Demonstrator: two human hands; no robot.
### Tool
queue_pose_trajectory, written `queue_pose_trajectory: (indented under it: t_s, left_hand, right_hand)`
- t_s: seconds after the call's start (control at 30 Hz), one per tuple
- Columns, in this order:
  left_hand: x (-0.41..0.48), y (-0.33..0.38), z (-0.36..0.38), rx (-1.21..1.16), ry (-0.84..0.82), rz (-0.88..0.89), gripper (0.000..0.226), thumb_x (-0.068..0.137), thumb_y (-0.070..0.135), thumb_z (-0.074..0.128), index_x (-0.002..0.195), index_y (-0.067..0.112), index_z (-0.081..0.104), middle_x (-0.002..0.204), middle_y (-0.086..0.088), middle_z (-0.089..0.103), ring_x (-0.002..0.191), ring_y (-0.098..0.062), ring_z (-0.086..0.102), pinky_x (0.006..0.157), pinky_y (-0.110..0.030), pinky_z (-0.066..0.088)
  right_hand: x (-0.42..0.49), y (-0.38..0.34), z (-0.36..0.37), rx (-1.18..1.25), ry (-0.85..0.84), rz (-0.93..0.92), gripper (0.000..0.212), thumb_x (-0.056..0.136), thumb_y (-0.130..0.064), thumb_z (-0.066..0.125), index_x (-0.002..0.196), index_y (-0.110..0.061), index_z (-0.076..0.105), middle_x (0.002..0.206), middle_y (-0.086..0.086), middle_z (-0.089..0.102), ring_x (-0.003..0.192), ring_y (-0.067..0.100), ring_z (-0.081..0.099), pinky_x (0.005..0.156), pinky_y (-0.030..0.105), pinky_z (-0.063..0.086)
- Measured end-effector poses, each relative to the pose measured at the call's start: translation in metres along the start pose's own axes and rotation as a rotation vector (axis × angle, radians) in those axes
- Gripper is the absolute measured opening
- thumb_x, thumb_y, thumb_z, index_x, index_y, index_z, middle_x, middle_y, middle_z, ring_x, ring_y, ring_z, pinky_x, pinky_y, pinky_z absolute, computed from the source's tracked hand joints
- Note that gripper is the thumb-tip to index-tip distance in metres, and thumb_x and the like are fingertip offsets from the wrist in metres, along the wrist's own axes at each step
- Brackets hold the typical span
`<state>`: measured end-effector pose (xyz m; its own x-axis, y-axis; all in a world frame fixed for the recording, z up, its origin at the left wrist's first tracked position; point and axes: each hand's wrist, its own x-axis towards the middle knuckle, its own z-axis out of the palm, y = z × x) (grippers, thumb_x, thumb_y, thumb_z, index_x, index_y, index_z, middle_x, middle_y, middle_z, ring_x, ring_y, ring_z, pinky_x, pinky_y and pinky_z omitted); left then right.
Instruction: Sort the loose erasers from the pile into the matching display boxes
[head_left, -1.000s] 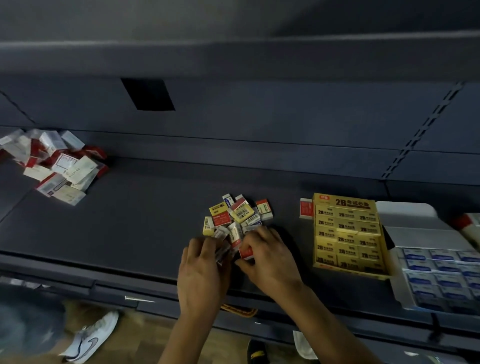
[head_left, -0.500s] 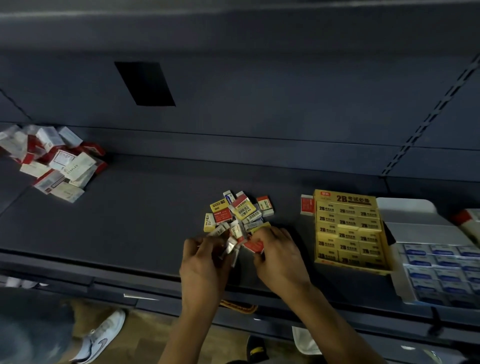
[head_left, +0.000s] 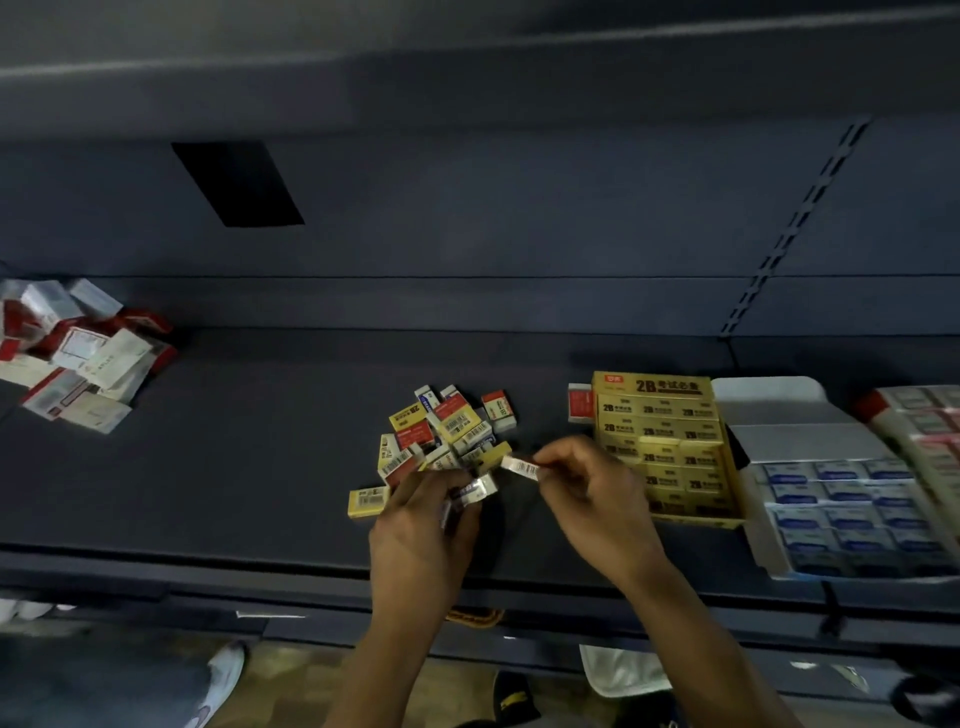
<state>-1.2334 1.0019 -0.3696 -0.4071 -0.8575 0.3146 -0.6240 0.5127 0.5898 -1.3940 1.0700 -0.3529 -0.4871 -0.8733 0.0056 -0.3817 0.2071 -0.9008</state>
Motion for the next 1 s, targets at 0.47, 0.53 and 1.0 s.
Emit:
queue_pose_trajectory:
  t_s: [0.47,0.53,1.0]
  left_hand:
    - [0.008,0.043,0.026,-0.099,-0.110,0.033,0.029,0.072,0.013,0.079,0.098,0.022,0.071,0.092,0.007,0.066,0.079,-0.001,0.060,0.071,-0.006,0.044]
    - [0.009,0.051,0.030,-0.103,-0.120,0.050,0.029,0.072,0.012,0.079,0.097,0.022,0.071,0.092,0.006,0.066,0.080,-0.003,0.060,0.072,-0.010,0.045]
    - [0.015,0.107,0.067,-0.116,-0.196,0.172,0.033,0.071,0.008,0.079,0.098,0.024,0.071,0.094,0.006,0.063,0.080,-0.003,0.060,0.069,-0.011,0.045]
  right_hand:
    - [-0.007,0.019,-0.049,0.278,0.032,0.125,0.019,0.095,-0.014,0.049,0.094,-0.023,0.065,0.083,-0.001,0.067,0.069,0.010,0.067,0.057,0.018,0.050]
    - [-0.007,0.021,-0.058,0.284,0.026,0.127,0.017,0.094,-0.014,0.050,0.094,-0.023,0.065,0.087,-0.002,0.067,0.070,0.007,0.067,0.058,0.017,0.051]
    - [-0.014,0.048,-0.129,0.099,-0.042,0.125,0.037,0.083,-0.009,0.066,0.112,-0.030,0.059,0.109,-0.010,0.065,0.100,0.000,0.062,0.081,0.028,0.056]
